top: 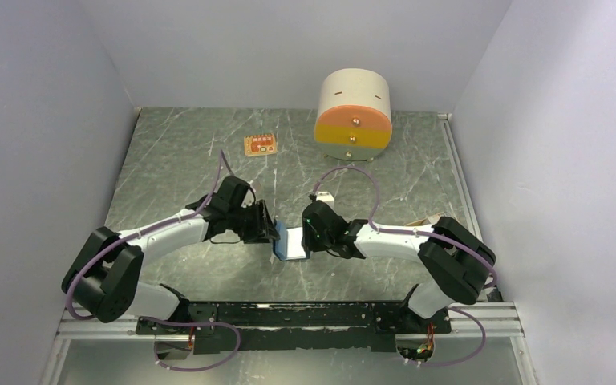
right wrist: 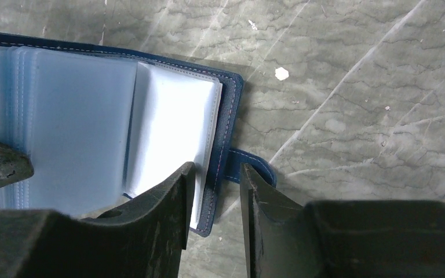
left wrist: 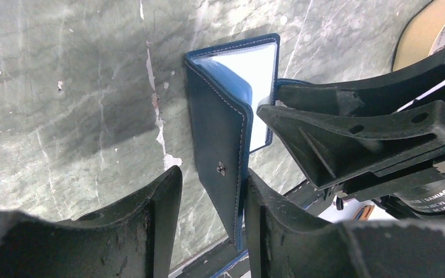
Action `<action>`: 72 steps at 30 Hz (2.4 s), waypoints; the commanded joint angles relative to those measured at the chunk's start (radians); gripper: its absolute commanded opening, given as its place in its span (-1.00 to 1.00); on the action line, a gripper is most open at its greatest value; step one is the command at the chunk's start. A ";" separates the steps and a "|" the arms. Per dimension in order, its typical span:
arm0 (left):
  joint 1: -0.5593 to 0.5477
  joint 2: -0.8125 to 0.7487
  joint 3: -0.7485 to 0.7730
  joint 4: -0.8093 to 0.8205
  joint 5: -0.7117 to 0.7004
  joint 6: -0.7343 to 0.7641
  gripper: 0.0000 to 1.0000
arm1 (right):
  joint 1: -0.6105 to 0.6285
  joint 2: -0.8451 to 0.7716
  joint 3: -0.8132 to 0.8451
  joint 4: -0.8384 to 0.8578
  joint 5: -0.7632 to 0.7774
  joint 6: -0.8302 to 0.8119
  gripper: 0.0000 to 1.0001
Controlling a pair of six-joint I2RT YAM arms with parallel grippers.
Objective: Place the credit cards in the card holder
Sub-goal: Open the card holder at the center of the board.
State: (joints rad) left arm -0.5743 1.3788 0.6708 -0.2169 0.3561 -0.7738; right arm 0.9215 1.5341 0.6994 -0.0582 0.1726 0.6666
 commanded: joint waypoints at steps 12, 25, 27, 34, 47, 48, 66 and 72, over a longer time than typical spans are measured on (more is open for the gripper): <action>-0.001 0.040 0.046 0.037 0.039 0.050 -0.60 | 0.005 0.011 0.011 -0.015 0.014 -0.021 -0.28; -0.001 0.051 0.005 0.070 0.032 0.093 -0.82 | 0.006 -0.192 0.080 -0.086 -0.013 -0.002 -0.10; 0.000 0.046 0.000 0.078 0.034 0.095 -0.82 | 0.007 -0.219 0.085 -0.082 -0.027 0.005 -0.10; -0.001 0.050 -0.005 0.080 0.030 0.086 -0.82 | 0.010 -0.249 0.072 0.007 -0.084 0.010 -0.10; 0.000 0.063 -0.008 0.107 0.057 0.064 -0.82 | 0.017 -0.119 0.056 0.175 -0.253 0.026 -0.40; -0.001 0.065 -0.010 0.109 0.059 0.062 -0.82 | 0.016 -0.097 0.061 0.160 -0.243 0.028 -0.42; 0.011 0.031 -0.057 0.238 0.161 -0.009 -0.26 | 0.014 0.079 0.032 0.173 -0.136 0.014 -0.71; 0.012 0.042 -0.049 0.227 0.135 0.004 -0.21 | 0.014 0.061 0.007 0.225 -0.160 0.041 -0.71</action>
State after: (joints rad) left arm -0.5663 1.4326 0.6205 -0.0261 0.4778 -0.7723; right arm 0.9318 1.6077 0.7322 0.1074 0.0299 0.6872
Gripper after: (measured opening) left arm 0.396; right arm 0.147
